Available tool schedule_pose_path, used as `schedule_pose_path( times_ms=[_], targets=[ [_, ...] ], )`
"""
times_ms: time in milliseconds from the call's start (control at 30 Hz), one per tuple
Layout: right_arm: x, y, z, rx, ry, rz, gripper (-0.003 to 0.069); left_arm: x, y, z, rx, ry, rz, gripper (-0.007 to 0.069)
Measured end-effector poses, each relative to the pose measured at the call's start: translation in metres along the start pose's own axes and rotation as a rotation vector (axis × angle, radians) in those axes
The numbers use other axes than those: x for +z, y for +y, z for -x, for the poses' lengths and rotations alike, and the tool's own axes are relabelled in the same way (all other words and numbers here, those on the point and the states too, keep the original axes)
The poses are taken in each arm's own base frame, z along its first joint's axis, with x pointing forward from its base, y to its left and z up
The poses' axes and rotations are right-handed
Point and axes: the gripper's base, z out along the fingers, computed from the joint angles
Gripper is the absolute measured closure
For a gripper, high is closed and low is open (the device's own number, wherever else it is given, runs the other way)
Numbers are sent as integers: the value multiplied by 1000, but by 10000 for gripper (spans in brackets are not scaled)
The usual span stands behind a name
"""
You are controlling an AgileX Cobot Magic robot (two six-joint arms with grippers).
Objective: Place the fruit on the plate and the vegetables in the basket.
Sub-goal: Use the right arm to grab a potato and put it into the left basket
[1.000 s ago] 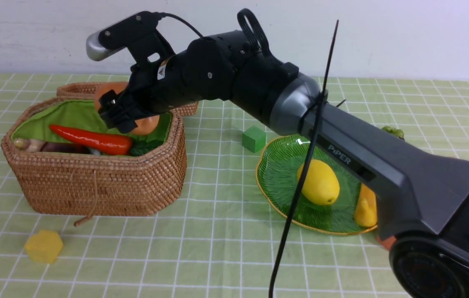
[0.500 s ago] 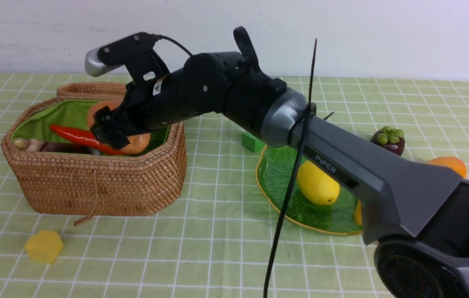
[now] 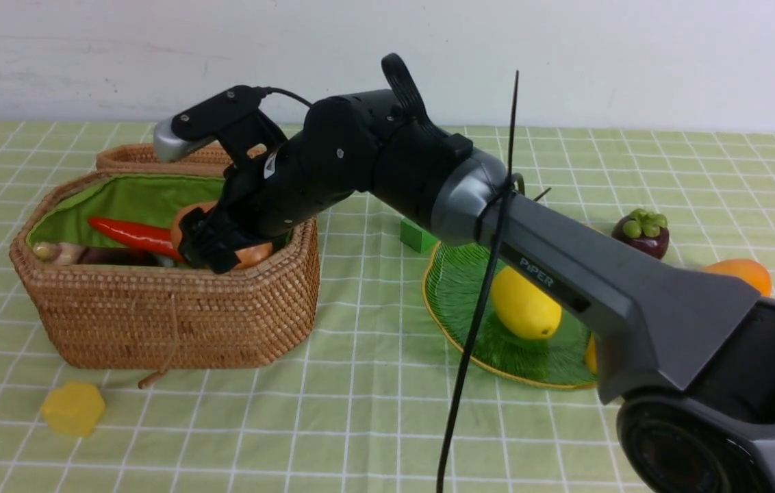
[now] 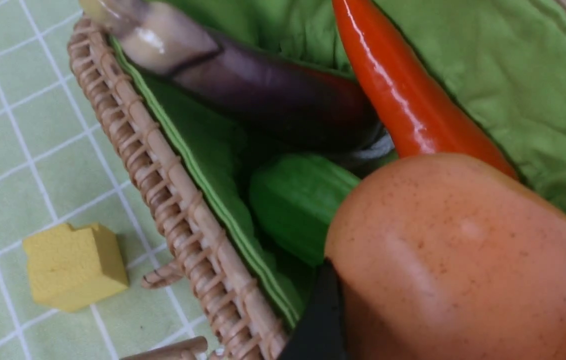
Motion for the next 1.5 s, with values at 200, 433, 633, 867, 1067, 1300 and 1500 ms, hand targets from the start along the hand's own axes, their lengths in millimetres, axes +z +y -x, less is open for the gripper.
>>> schedule_pose_path(
  times_ms=[200,433,633,867,1067,1300,1500],
  targets=[
    [0,-1,6,18,-65,-5,32,0,0,0,0,0,0,592],
    [-1,0,10,48,-108,7,33,0,0,0,0,0,0,592],
    [-1,4,12,101,-129,49,33,0,0,0,3,0,0,588],
    [-2,1,16,107,-170,34,30,0,0,0,21,1,0,588],
    [-1,0,11,54,-118,7,-25,0,0,0,22,1,0,586],
    [-18,1,17,-7,-80,4,-26,0,0,0,22,1,0,585],
    [-34,6,27,-17,-105,35,21,0,0,0,23,-1,0,585]
  ],
)
